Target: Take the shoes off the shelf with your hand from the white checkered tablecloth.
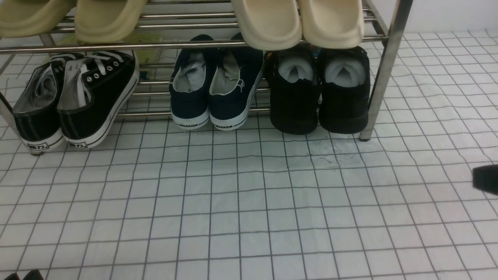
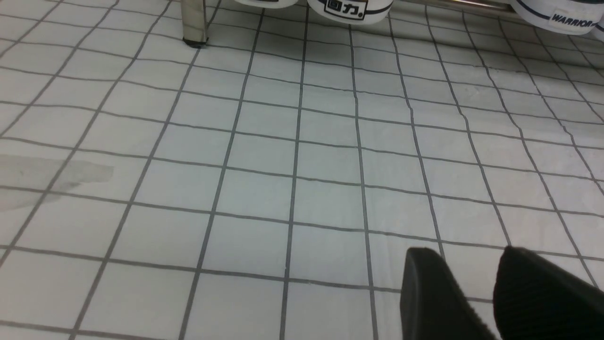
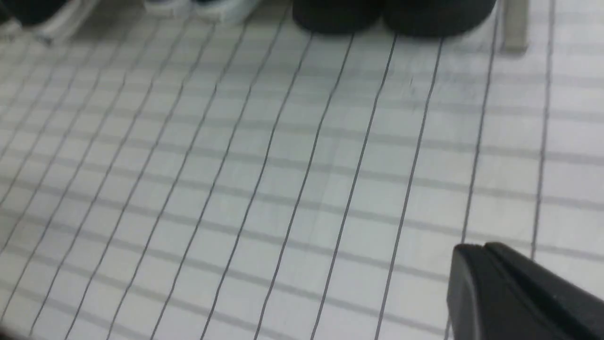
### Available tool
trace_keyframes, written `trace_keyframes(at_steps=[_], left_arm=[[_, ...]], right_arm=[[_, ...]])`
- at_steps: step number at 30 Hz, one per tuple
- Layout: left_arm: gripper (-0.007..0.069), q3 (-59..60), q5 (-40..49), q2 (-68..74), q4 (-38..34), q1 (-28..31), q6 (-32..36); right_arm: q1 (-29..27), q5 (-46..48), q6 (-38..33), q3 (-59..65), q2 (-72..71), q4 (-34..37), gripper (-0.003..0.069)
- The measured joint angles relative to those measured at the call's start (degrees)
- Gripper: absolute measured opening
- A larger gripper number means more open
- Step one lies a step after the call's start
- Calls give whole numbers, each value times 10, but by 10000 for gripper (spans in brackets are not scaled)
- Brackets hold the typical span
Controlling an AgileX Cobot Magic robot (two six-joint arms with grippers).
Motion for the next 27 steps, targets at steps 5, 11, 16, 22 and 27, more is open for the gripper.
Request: trace_keyframes(at_steps=[5,11,16,22,27], left_arm=[[239,0,0,0,0,0,0],[239,0,0,0,0,0,0],[239,0,0,0,0,0,0],[239,0,0,0,0,0,0],[239,0,0,0,0,0,0]], right_arm=[[17,121,-18,-106,168,16,14],[139,165,-2,-264,318,-8,22],[253,161,105,-440,434,-168,56],[336,185,226,-644,557,-337,158],[363,156,253,-720,602,-414,303]])
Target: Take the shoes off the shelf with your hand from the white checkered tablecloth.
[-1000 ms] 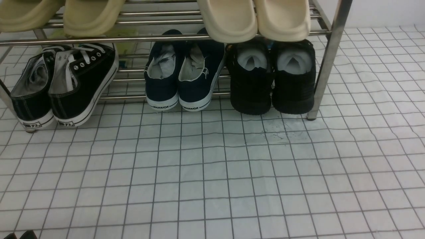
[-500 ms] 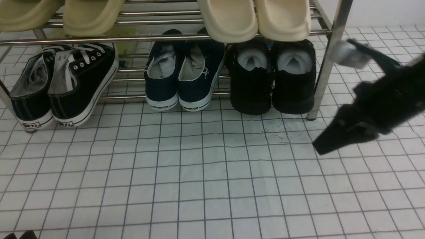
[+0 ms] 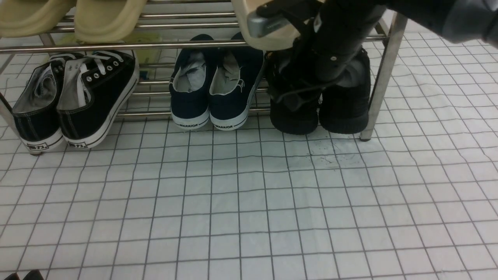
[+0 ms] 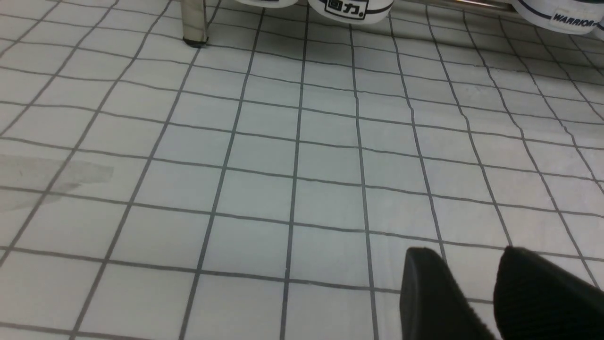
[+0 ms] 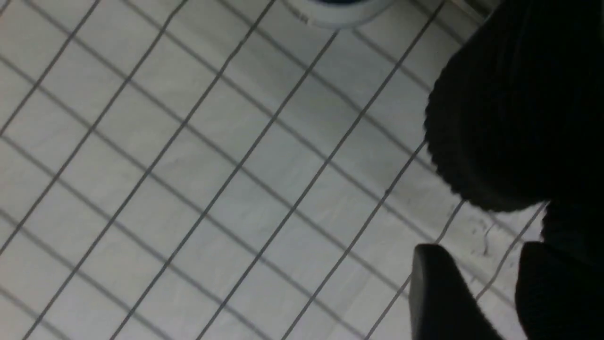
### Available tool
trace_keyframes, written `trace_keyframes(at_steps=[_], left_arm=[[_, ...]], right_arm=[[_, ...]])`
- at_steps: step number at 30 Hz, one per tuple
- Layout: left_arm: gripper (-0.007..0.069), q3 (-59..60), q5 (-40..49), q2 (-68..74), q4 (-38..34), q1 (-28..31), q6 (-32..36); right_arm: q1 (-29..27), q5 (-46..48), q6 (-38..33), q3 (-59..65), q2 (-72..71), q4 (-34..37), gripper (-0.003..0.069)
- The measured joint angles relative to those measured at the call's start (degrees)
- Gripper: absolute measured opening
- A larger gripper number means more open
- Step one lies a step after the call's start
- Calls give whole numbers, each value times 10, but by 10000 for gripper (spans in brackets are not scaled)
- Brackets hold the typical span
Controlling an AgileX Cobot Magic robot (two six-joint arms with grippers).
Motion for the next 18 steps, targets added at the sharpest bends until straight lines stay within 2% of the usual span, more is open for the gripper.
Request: trace_keyframes(at_steps=[2,4,6,9,13,18], left_arm=[[239,0,0,0,0,0,0],[239,0,0,0,0,0,0],[239,0,0,0,0,0,0],[239,0,0,0,0,0,0],[239,0,0,0,0,0,0],[239,0,0,0,0,0,0]], right_arm=[[2,-32,1,-2,10,-23,382],[2,-44,1,-2,14,-33,410],[2,-75,1,-3,22,-54,487],[2,-104,1,-4,35,-71,557],[2,-116,1,-5,54,-83,587],[2,-129,1,-7,69,-109,573]])
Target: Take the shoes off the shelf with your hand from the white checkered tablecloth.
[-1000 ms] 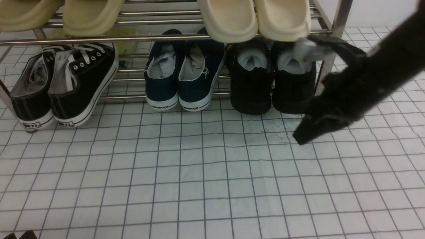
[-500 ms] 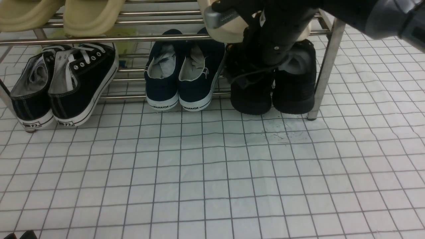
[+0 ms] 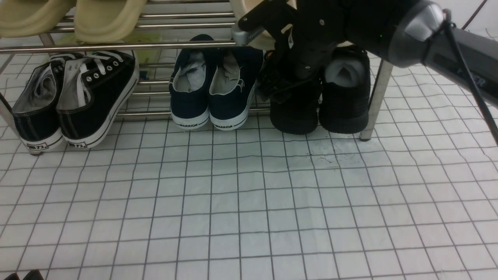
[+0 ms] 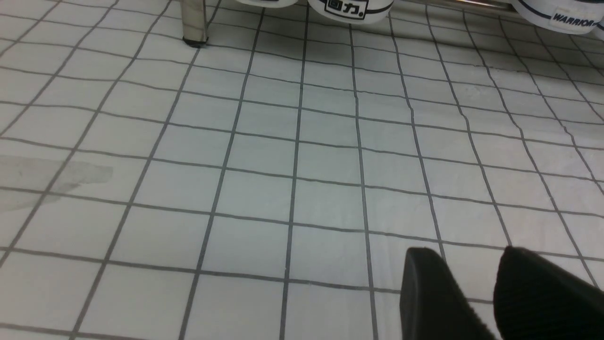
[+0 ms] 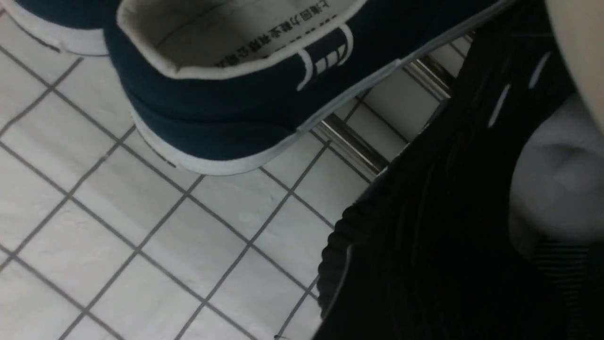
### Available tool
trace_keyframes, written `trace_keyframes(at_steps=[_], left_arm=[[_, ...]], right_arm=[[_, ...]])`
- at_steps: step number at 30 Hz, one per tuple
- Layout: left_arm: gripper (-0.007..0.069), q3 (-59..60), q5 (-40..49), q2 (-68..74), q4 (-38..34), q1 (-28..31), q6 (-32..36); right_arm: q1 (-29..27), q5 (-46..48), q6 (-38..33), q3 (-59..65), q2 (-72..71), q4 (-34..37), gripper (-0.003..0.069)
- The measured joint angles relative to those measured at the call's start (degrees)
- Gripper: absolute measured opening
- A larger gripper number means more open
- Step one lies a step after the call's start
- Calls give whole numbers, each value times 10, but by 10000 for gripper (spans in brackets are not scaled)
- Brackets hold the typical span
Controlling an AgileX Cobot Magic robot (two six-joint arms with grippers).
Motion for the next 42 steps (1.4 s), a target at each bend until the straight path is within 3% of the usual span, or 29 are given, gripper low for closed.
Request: trace_keyframes(at_steps=[14,16,22,23,24,29,42], left_arm=[[239,0,0,0,2,0,0],[239,0,0,0,2,0,0],[239,0,0,0,2,0,0],[239,0,0,0,2,0,0],[239,0,0,0,3,0,0],[239,0,0,0,4,0,0],[239,0,0,0,10,0,0]], right_arm=[[0,-14,0,-2,36,-13,406],[0,-10,0,-3,36,-13,349],[0,21,0,-4,33,-5,81],[0,42,0,-4,30,4,10],[2,57,0,-4,27,8,-8],[7,107,-17,-2,5,38,-15],[10,127,-28,-2,-10,48,-10]])
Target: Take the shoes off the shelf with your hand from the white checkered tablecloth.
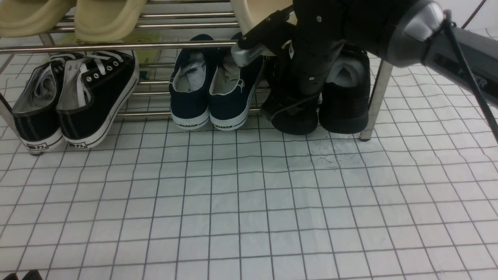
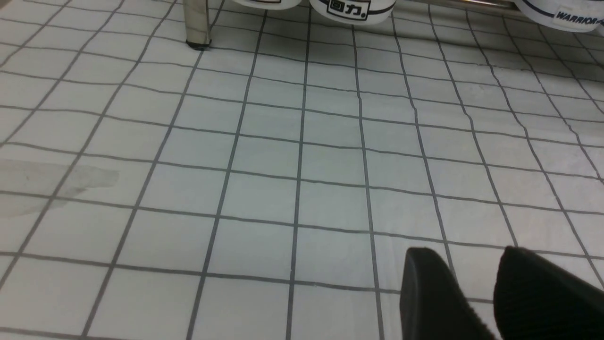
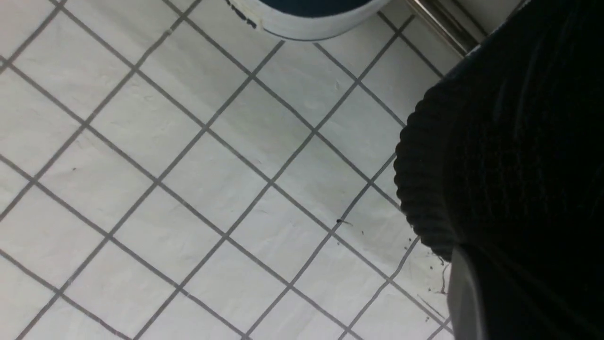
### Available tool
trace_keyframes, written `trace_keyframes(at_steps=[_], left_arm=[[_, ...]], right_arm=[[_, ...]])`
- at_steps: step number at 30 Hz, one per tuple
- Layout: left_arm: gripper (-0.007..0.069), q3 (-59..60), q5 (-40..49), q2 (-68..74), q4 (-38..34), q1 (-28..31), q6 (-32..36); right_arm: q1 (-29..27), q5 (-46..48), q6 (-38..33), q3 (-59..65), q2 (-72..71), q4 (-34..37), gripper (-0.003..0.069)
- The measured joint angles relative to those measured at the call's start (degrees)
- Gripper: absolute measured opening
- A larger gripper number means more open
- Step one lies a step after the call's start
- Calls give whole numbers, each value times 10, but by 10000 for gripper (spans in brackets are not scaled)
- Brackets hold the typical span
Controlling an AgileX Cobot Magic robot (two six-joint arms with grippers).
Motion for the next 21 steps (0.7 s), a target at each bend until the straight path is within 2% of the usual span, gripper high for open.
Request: trace_keyframes(at_steps=[10,13,16,17,18,21], left_arm=[[239,0,0,0,6,0,0],[239,0,0,0,10,0,0],[239,0,0,0,11,0,0],[239,0,0,0,11,0,0],[239,0,0,0,12,0,0],[239,0,0,0,12,0,0]], right_arm=[[12,37,2,1,-39,2,8],[12,17,11,1,-40,0,48],[12,-23,11,1,-24,-1,191],[12,-25,11,1,-23,-1,202],[12,-43,11,1,-15,-6,306],[12,-59,11,1,-8,-30,463]])
